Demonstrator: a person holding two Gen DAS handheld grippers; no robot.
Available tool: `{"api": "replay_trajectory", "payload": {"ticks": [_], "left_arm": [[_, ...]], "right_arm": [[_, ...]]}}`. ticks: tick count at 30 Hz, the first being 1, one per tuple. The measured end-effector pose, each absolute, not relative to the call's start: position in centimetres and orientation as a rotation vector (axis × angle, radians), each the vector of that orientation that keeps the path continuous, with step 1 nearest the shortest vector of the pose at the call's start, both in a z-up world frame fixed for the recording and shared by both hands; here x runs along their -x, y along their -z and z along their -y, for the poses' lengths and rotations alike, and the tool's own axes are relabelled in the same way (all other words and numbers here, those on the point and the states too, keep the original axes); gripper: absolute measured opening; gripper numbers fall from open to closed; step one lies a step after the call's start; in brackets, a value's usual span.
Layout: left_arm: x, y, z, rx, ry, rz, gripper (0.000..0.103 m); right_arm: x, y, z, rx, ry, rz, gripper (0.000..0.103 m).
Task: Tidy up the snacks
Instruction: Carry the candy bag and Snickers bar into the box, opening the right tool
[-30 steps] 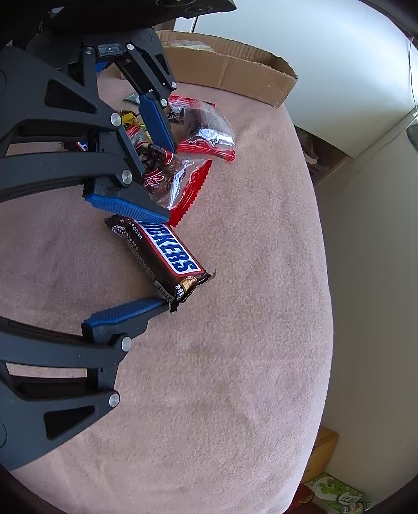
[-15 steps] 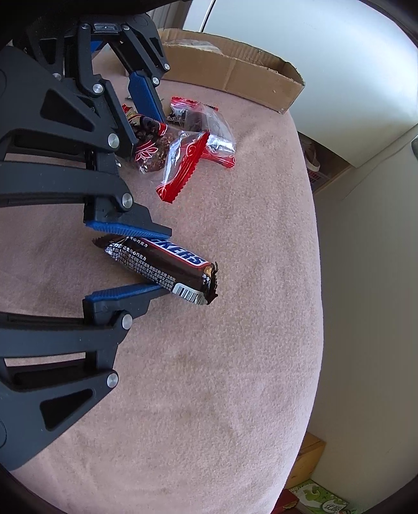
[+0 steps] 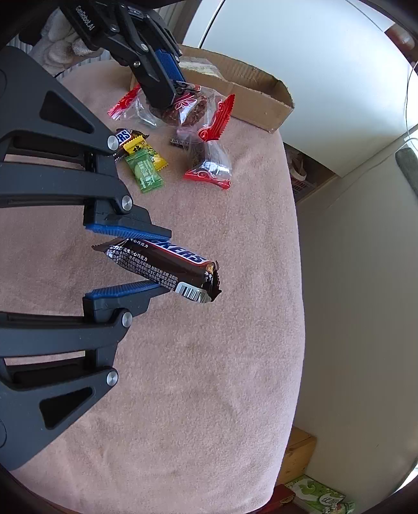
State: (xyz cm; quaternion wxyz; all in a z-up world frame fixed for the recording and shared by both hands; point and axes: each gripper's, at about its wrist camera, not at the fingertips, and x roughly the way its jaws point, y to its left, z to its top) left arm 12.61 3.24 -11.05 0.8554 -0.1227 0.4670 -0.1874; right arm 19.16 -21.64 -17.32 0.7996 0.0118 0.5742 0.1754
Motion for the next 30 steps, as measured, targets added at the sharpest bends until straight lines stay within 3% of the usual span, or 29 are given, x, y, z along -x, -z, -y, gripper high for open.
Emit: {"api": "replay_trajectory", "payload": {"ticks": [12, 30], "left_arm": [[-11.6, 9.2, -10.1, 0.317, 0.24, -0.918, 0.027], [-12.1, 9.8, -17.6, 0.368, 0.008, -0.876, 0.027]], "right_arm": [[-19.0, 12.6, 16.8, 0.027, -0.482, -1.145, 0.026], [-19.7, 10.7, 4.8, 0.145, -0.663, -1.084, 0.026]]}}
